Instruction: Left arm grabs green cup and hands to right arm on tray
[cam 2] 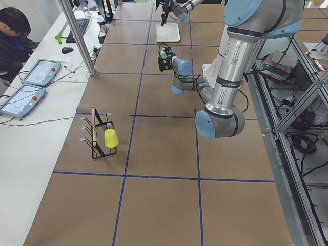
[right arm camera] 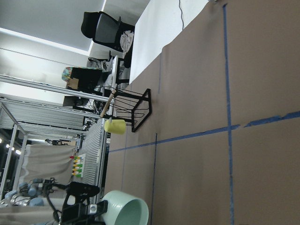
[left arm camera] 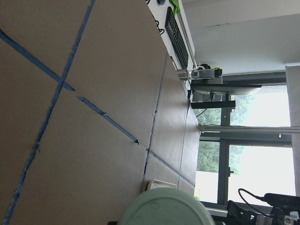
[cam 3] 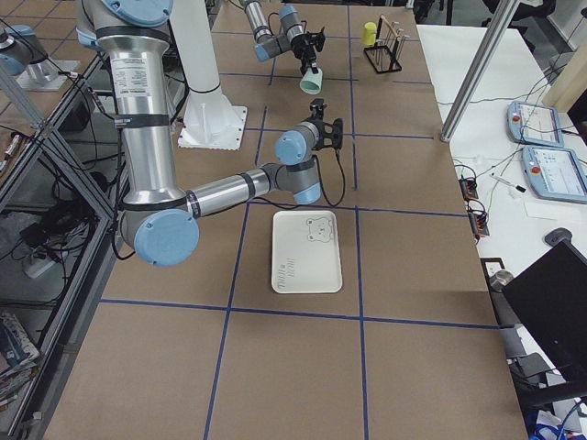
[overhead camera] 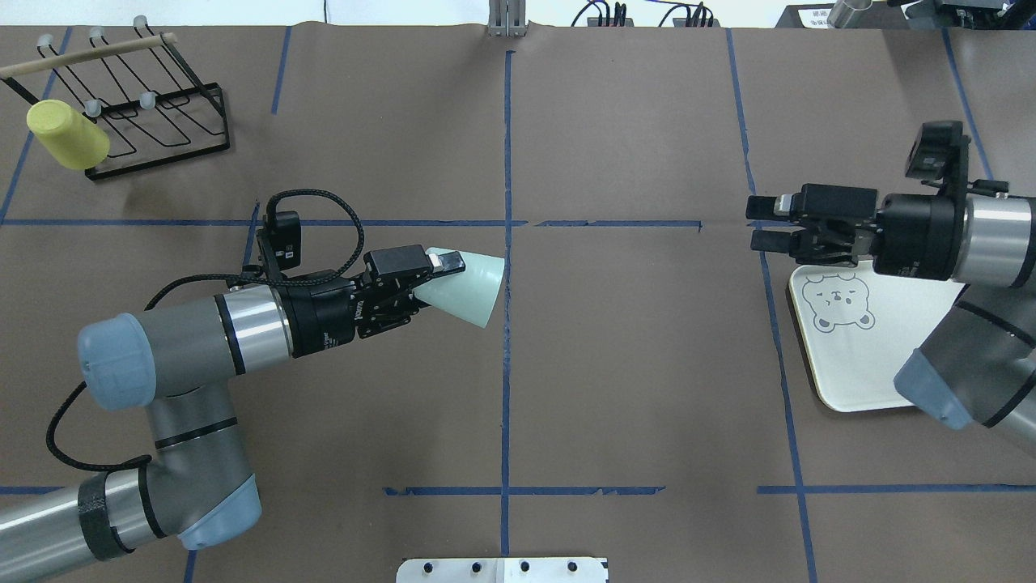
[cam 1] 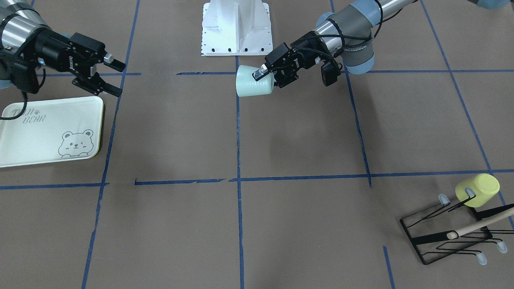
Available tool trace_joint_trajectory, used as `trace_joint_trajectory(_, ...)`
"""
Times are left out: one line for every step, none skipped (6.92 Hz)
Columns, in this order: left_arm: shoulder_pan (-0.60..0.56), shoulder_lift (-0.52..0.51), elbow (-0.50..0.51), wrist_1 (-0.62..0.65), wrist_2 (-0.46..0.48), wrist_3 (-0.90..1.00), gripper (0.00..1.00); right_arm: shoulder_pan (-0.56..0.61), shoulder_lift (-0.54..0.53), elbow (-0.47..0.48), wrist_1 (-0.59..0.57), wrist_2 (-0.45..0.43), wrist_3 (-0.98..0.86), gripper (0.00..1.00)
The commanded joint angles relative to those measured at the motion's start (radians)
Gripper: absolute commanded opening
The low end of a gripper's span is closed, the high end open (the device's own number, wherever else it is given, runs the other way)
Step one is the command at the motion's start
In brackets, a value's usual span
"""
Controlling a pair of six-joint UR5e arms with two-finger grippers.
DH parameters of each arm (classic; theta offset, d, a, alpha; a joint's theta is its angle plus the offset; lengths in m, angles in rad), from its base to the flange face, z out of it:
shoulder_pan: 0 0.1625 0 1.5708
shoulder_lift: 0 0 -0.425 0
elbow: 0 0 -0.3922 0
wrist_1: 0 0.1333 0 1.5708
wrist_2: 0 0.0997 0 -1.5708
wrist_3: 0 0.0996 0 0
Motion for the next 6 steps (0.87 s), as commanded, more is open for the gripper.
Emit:
trace_joint_trajectory(0.002, -0.029, 0.01, -0.027, 0.004, -0.083, 0.46, -0.22, 0.013, -0.002, 0.155, -0.234, 0.011, 1.0)
trace_joint_trajectory(0.002, -0.046, 0.011, -0.027, 0.007, -0.086, 0.46, -0.256, 0.057, -0.002, 0.148, -0.243, 0.016, 1.0)
trace_joint_trajectory(0.002, -0.046, 0.011, -0.027, 0.007, -0.086, 0.46, -0.273, 0.085, -0.008, 0.127, -0.243, 0.017, 1.0)
trace_joint_trajectory(0.002, -0.046, 0.011, -0.025, 0.007, -0.094, 0.46, -0.281, 0.135, -0.007, 0.046, -0.244, 0.069, 1.0)
trace_joint_trajectory(0.002, -0.046, 0.011, -0.025, 0.007, -0.095, 0.46, -0.281, 0.172, -0.007, 0.009, -0.246, 0.095, 1.0)
trace_joint_trajectory(0.002, -0.046, 0.013, -0.025, 0.007, -0.097, 0.46, -0.284, 0.183, -0.011, -0.002, -0.276, 0.096, 1.0)
